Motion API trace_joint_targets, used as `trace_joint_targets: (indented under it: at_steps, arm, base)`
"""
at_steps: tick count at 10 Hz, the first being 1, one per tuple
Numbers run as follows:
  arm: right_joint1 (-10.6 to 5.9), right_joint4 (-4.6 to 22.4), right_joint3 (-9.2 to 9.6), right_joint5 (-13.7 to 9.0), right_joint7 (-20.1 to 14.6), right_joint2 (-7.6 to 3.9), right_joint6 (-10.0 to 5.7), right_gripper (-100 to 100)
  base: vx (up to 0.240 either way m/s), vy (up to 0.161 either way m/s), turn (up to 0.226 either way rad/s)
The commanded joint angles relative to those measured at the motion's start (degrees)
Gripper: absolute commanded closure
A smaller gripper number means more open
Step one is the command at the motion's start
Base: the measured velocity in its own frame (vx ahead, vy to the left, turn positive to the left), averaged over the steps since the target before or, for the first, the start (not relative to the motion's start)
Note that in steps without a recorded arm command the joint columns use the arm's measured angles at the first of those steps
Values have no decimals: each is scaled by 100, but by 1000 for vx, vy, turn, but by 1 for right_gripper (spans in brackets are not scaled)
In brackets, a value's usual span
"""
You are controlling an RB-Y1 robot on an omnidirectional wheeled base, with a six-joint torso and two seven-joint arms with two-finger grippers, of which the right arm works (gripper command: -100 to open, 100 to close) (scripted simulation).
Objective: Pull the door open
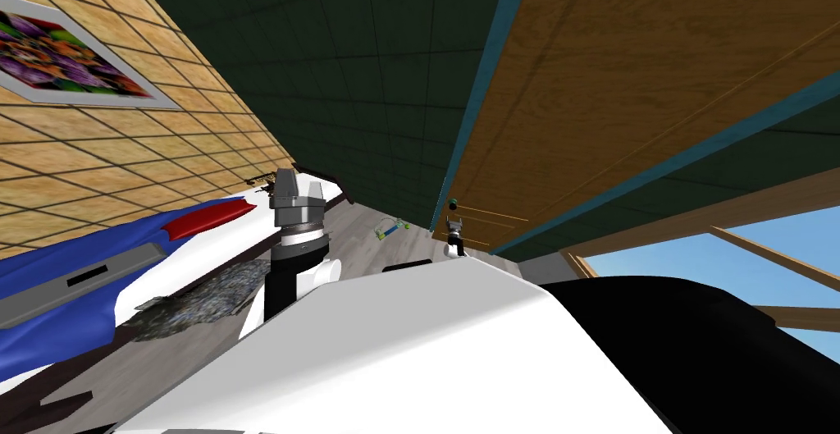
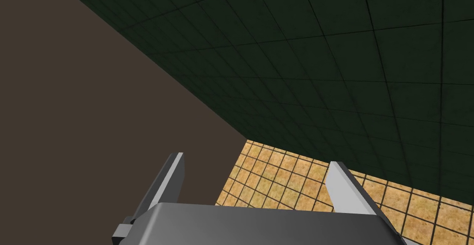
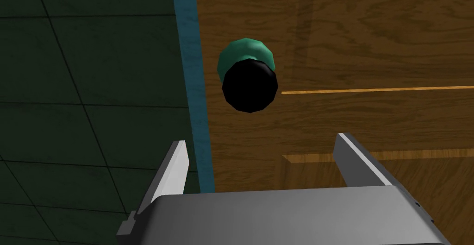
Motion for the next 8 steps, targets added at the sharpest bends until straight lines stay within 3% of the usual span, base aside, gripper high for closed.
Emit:
trace_joint_targets:
  at_steps: [1,3,5,6,7,8]
  arm:
    - [70,48,-26,-29,-168,-157,-37,-100]
    - [91,62,-34,-37,-217,-204,-48,-100]
    - [208,142,-78,-85,-498,-466,-110,-100]
    - [208,142,-78,-85,-498,-466,-110,-100]
    - [292,199,-109,-119,-697,-653,-153,-100]
    - [292,199,-109,-119,-697,-653,-153,-100]
  base:
    - [102,11,118]
    - [149,-12,54]
    - [202,-5,115]
    - [164,-26,48]
    - [175,-9,132]
    - [156,-25,64]
